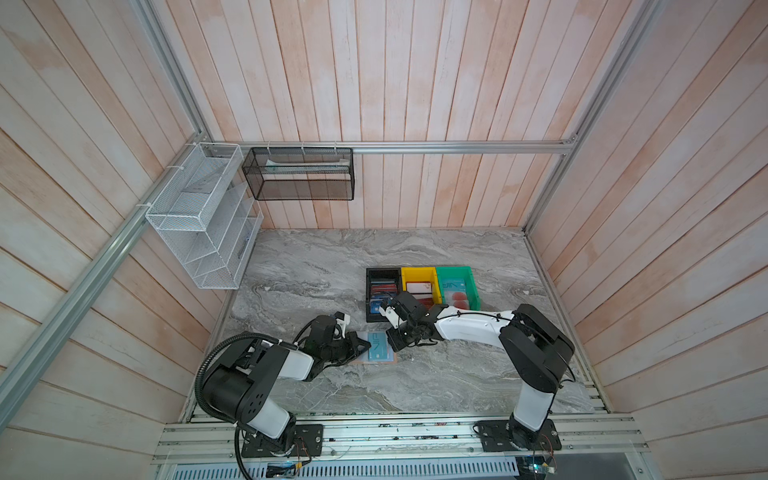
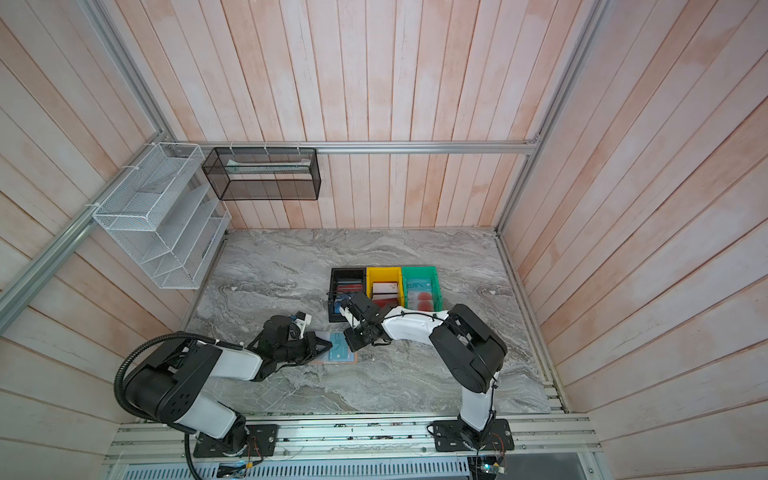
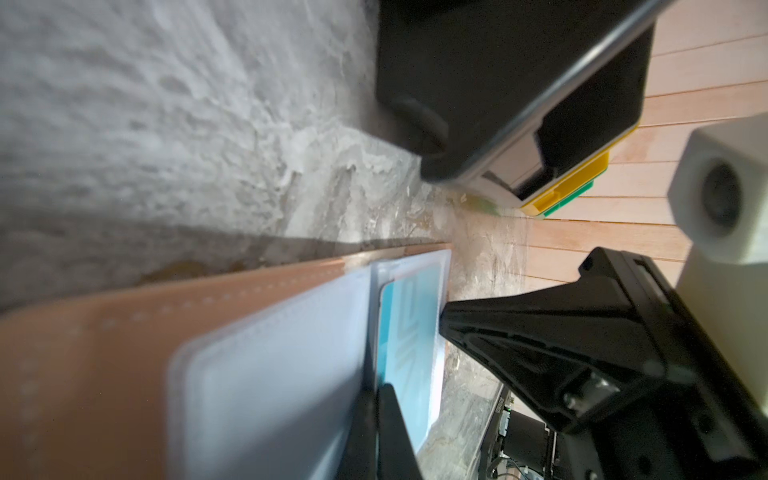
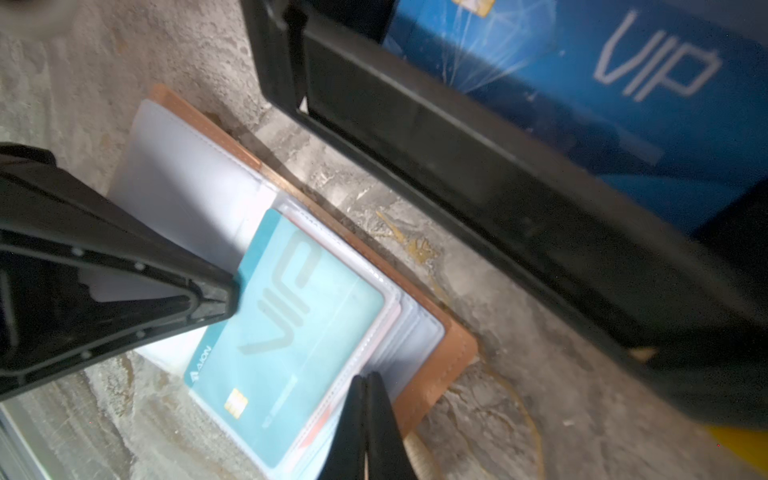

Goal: Take the credit cards out of the card holder

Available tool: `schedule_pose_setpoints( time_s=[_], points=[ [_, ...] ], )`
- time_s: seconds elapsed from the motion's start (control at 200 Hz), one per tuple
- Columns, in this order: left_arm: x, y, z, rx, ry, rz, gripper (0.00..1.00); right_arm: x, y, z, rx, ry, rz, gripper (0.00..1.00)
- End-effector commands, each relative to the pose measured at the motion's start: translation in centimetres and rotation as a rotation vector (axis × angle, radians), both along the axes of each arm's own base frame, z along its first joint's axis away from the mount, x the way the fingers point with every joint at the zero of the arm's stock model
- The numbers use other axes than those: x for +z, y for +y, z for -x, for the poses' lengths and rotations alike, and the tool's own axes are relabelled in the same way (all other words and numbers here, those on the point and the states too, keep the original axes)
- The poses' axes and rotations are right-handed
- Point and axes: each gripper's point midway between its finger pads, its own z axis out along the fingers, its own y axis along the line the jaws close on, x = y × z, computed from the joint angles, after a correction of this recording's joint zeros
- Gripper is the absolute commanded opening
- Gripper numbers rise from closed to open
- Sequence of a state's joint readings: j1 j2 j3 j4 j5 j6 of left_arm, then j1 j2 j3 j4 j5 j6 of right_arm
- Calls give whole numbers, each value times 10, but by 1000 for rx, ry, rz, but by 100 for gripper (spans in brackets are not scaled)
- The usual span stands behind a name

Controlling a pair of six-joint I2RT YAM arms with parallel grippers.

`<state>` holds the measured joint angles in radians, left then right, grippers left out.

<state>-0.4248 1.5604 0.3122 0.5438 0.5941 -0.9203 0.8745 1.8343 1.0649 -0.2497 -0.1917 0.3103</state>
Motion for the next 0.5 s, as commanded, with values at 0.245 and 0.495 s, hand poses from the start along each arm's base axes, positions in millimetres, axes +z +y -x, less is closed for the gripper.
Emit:
schedule_pose_setpoints(
  time_s=[0.245,0.495],
  points=[
    [-13,31,14,35,43,-112,0,-38,-31,26,2,96,132,6],
    [-3,48,13,56,11,-187,0,-34,-31,25,3,91,130,9]
  ],
)
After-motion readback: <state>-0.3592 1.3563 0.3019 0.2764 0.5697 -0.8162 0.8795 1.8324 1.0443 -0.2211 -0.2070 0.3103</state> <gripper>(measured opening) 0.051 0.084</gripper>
